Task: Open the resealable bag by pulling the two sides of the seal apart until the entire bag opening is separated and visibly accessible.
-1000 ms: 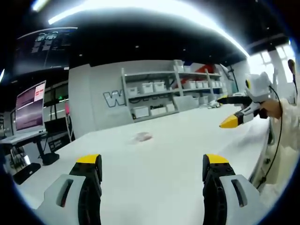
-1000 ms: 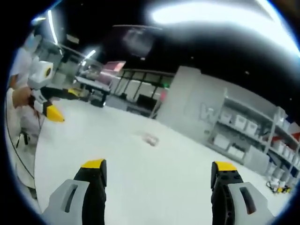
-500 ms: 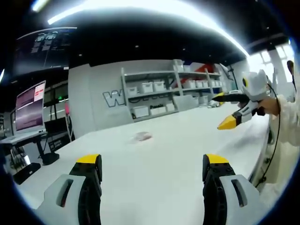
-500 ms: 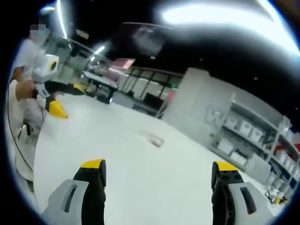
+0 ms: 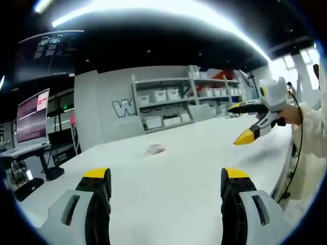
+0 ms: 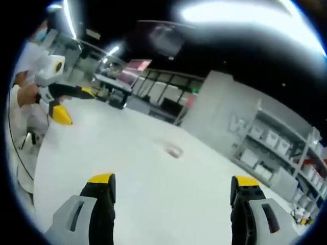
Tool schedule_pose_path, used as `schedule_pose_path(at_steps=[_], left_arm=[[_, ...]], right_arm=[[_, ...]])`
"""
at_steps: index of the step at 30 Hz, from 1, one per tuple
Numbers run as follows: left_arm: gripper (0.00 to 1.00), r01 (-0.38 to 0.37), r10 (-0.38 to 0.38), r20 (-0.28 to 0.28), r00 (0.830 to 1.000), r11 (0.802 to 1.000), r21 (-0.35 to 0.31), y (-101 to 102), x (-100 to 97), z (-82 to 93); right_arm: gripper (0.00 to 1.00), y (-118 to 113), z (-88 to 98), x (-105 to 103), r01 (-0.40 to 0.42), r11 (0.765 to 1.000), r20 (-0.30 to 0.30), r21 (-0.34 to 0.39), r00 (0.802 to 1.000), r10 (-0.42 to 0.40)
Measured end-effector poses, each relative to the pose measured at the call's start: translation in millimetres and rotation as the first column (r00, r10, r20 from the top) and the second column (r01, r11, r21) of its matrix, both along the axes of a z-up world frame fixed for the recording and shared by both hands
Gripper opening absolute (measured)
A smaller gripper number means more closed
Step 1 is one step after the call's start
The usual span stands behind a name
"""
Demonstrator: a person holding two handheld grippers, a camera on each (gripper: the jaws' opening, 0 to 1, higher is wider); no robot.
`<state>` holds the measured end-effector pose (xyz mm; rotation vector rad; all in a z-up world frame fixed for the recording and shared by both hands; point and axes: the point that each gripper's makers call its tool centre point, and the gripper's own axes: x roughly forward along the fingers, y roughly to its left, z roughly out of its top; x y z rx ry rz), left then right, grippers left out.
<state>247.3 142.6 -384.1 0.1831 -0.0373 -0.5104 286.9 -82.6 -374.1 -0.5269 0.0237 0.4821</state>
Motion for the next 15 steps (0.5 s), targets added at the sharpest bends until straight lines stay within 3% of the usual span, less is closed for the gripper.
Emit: schedule_pose_path(at_steps=[8,15], left_arm=[[0.88,0.004,-0.004,0.000,1.000,1.000,0.004,-1,0.0,-0.3],[0.88,0.000,0.000,-0.009,1.000,1.000,0.015,0,0.6,-3.7]], right_arm=[[0.94,7,0.3,5,-0.014,1.000,-0.006,0.025,1.000,0.015],[0.92,14,5.7,14,-0.009,0.991,-0.021,0.132,1.000,0.012]])
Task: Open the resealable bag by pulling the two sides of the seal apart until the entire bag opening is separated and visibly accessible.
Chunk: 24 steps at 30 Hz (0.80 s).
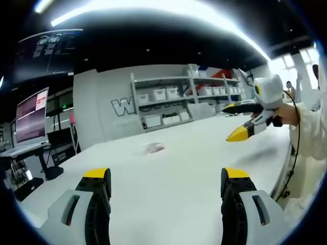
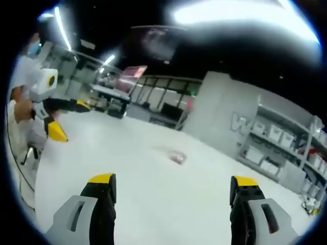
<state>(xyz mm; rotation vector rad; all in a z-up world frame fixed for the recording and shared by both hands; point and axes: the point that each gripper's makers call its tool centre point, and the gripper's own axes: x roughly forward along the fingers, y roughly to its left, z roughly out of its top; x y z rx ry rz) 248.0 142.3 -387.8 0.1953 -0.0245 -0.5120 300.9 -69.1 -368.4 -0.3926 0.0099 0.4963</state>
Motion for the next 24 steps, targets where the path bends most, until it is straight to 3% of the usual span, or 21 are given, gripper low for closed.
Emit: schedule_pose_path(at_steps=[7,16,24], left_arm=[[0.88,-0.010,0.010,0.002,1.000,1.000,-0.006,5,0.0,0.0],[0.87,-0.011,0.011,-0.003,1.000,1.000,-0.010,5,0.9,-3.0],[0.87,-0.010,0.010,-0.001,1.000,1.000,-0.007,4,2.2,-1.7]], right_arm=[[0.93,2,-1.6,3,0.001,0.998,-0.026,0.067,1.000,0.001],[0.93,6,-5.0,3,-0.003,0.999,-0.035,0.050,0.999,0.005],[0.93,10,-0.5,8,-0.019,1.000,-0.021,-0.011,1.000,0.019]])
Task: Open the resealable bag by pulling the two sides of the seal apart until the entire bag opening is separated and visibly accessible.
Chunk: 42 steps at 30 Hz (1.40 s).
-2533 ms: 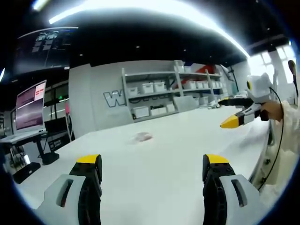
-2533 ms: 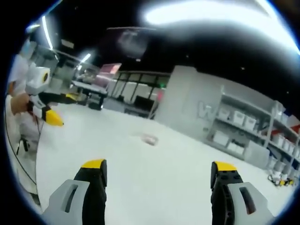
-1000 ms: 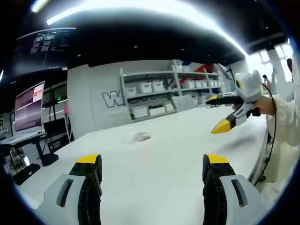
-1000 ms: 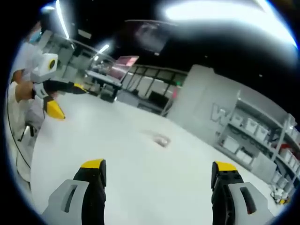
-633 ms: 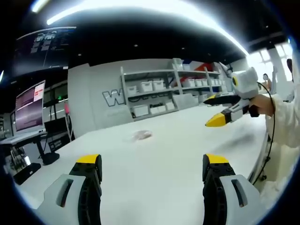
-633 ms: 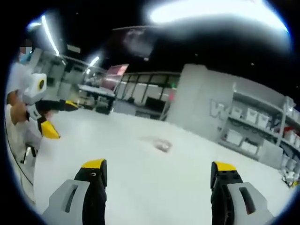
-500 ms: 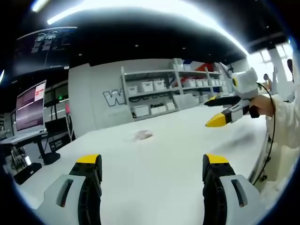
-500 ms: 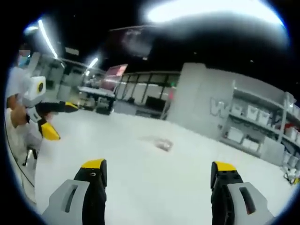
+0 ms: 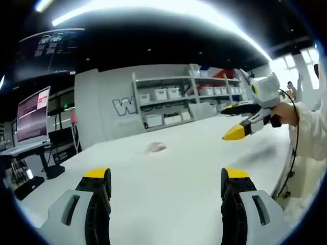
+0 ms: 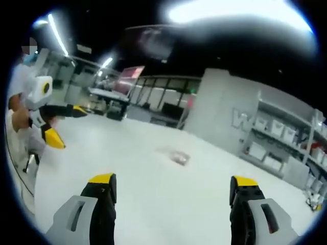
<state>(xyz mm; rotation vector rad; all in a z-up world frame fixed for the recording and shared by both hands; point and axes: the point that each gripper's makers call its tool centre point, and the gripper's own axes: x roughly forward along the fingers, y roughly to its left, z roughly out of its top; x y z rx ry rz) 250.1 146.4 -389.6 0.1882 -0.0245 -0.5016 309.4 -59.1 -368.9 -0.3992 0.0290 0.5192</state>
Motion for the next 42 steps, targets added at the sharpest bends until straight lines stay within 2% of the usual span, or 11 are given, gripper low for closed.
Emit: schedule_pose_path(at_steps=[14,31,32,35,42], left_arm=[[0.88,0.001,-0.001,0.005,1.000,1.000,0.002,-1,-1.3,3.2],[0.88,0.007,-0.007,0.007,1.000,1.000,0.001,-2,-2.5,4.8],[0.88,0.007,-0.007,0.007,1.000,1.000,0.002,-3,-2.5,4.7],[0.88,0.011,-0.011,0.009,1.000,1.000,0.004,-4,-3.1,5.1],[0.87,0.018,-0.018,0.013,1.000,1.000,0.012,-7,-4.2,5.4]], right_arm=[[0.93,2,2.5,7,-0.020,0.995,0.017,-0.099,1.000,0.021],[0.94,1,-2.3,15,-0.027,0.990,0.007,-0.138,1.000,0.028],[0.94,2,-2.0,16,-0.033,0.990,0.008,-0.137,0.999,0.034],[0.94,6,2.1,17,-0.043,0.997,0.002,-0.068,0.999,0.044],[0.93,6,3.2,21,-0.037,0.999,0.003,-0.030,0.999,0.037]])
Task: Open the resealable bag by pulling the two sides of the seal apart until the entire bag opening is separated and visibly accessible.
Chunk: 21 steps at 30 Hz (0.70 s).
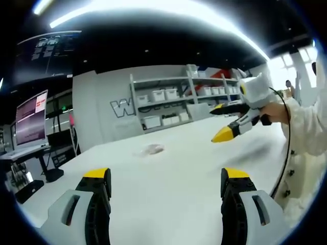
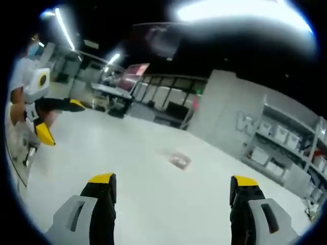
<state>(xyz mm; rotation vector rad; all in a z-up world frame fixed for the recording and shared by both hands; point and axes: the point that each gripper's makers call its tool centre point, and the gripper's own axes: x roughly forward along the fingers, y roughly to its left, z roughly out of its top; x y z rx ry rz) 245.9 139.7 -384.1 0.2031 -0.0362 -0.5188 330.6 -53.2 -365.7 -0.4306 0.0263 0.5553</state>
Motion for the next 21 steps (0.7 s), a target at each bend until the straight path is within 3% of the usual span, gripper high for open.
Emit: schedule_pose_path(at_steps=[9,21], left_arm=[[0.87,-0.001,0.001,-0.001,1.000,1.000,-0.004,1,-0.2,-0.5],[0.87,-0.001,0.001,-0.009,1.000,1.000,0.000,-1,1.2,-4.7]], right_arm=[[0.93,3,-3.5,5,0.006,1.000,-0.009,0.015,1.000,-0.006],[0.92,6,-8.8,12,0.006,0.996,-0.049,0.091,0.999,-0.002]])
